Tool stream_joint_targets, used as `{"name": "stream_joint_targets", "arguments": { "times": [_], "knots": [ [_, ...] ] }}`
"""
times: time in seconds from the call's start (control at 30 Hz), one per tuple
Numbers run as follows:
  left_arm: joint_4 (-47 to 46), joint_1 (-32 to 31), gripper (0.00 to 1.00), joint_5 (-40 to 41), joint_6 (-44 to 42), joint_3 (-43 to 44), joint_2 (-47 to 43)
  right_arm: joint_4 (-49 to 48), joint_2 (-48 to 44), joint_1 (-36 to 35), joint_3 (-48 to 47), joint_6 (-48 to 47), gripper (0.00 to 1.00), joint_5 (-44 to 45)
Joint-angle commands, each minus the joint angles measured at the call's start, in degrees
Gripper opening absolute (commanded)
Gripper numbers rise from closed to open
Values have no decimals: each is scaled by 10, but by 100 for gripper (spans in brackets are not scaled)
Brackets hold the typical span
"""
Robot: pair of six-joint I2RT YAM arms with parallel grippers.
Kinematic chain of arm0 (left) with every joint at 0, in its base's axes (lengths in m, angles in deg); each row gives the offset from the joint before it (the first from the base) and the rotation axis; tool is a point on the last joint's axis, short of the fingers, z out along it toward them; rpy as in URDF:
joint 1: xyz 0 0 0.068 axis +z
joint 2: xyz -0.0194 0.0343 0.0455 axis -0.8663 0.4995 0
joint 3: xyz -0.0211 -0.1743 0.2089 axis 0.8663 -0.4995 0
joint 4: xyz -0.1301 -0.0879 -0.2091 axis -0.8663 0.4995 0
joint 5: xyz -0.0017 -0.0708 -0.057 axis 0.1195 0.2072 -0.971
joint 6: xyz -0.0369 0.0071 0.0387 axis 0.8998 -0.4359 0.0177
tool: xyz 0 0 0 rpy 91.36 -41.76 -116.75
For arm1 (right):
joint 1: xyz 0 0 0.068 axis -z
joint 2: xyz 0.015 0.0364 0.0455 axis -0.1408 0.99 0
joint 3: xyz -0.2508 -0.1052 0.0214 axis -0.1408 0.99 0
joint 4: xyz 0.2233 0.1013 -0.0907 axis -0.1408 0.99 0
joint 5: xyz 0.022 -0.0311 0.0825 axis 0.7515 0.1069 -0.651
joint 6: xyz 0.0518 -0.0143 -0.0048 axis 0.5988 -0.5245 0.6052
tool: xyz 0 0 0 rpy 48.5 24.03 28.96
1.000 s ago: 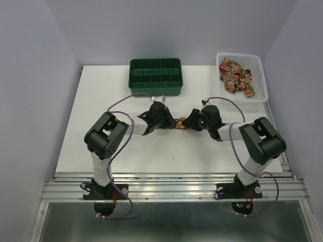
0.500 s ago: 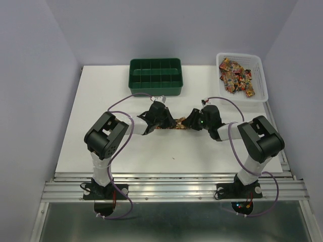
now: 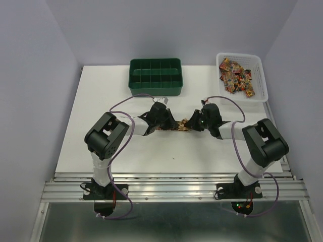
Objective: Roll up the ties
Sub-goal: Roll the tie
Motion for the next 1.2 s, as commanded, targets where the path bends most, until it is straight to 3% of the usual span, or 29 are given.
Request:
{"name": "stream_joint_targets", "arguments": {
  "times": [0.0,0.37,0.4,0.57,1.17],
  "knots": [
    [69,-7,22,-3,-25,-14,-26,122,-29,2,-40,-35,6,72],
    [83,-7,31,4,-44,-20,-85,272,-78,3,-86,-92,1,157],
    [73,-7,26,-2,-44,-18,-85,291,-89,2,-98,-100,1,165],
    [42,-20,22,-36,-44,-14,-80,307,-93,-1,-113,-103,1,175],
    [29,-51,14,-49,-38,92,27,322,-105,-17,-122,-100,1,181]
  ]
}}
